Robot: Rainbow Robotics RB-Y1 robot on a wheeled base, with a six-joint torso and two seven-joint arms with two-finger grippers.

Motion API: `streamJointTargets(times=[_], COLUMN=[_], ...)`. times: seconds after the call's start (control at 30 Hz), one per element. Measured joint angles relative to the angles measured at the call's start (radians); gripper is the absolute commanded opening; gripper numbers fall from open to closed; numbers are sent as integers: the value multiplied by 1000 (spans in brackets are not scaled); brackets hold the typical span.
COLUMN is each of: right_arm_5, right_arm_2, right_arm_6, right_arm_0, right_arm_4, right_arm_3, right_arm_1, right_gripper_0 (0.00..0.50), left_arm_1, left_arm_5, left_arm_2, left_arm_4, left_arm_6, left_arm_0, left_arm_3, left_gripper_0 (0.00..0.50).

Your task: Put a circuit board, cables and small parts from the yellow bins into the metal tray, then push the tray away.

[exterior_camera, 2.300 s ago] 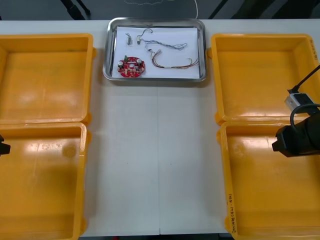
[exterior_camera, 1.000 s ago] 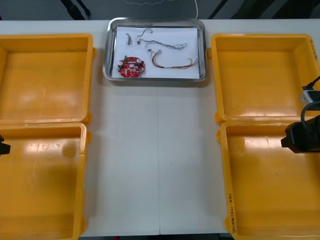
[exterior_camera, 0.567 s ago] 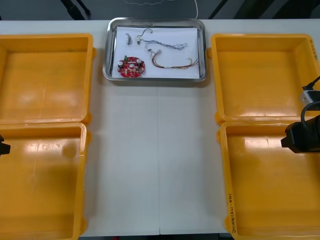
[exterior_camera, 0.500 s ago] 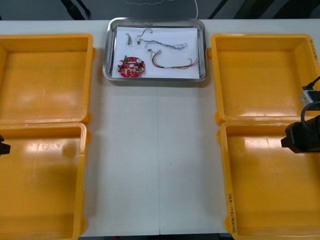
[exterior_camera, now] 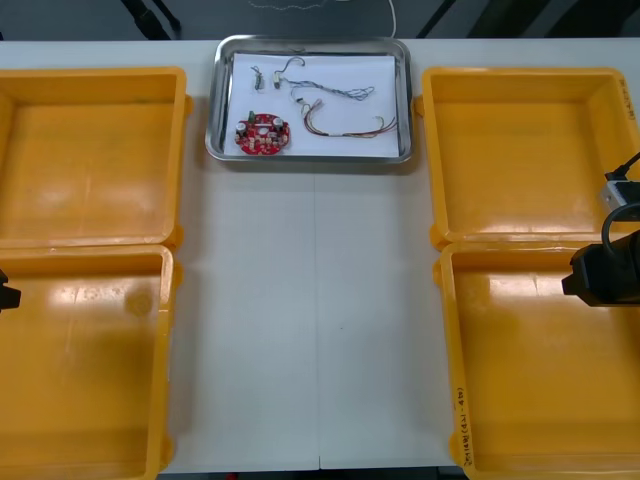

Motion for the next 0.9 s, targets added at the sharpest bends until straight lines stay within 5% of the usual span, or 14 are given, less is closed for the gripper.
streamJointTargets(times=[0.9], right_arm_5=[0], right_arm_2=[0], right_arm_6=[0], right_arm_0=[0], right_arm_4=[0], right_arm_3=[1], right_arm_1=[0], right_gripper_0=[500], left_arm_1=[0], left_arm_5=[0], left_arm_2=[0], left_arm_4=[0], left_arm_6=[0], left_arm_0=[0], left_arm_3=[0], left_gripper_0=[500])
